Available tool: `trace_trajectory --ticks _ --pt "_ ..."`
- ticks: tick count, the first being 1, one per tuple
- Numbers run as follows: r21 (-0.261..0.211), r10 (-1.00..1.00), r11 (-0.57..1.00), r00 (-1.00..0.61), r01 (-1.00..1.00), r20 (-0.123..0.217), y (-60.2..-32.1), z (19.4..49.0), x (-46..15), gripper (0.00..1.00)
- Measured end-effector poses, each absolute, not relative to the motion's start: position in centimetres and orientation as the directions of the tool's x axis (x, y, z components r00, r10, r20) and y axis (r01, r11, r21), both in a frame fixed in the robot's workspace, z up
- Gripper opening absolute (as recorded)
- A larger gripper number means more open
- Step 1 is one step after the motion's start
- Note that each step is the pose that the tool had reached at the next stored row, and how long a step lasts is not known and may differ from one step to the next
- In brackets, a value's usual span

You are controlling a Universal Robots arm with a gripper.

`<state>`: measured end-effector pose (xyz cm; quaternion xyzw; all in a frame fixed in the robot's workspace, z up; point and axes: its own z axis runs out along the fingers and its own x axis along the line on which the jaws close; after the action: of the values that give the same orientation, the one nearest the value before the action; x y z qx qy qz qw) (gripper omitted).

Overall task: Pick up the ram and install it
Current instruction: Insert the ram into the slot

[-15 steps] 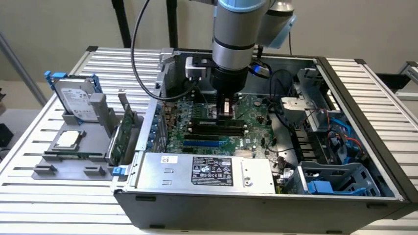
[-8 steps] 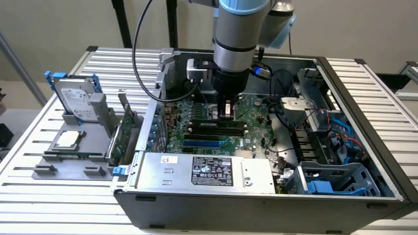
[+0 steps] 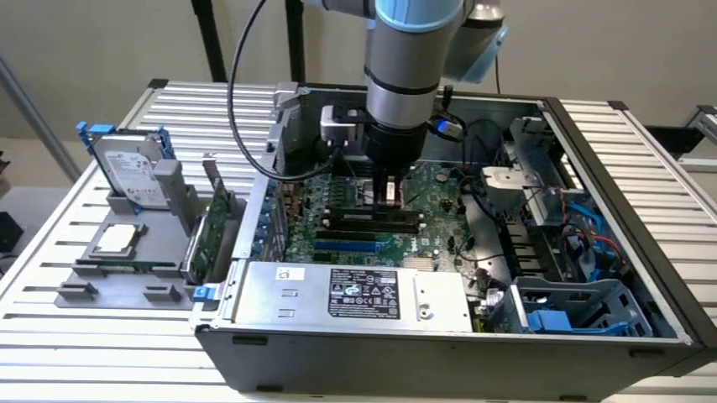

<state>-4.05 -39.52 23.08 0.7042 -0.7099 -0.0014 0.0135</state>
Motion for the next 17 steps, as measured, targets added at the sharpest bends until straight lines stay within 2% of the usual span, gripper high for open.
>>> trace_trajectory --ticks 17 --pt "0.021 -1.000 0.012 -0.012 -1.000 0.018 -39.53 22.57 -3.84 0.00"
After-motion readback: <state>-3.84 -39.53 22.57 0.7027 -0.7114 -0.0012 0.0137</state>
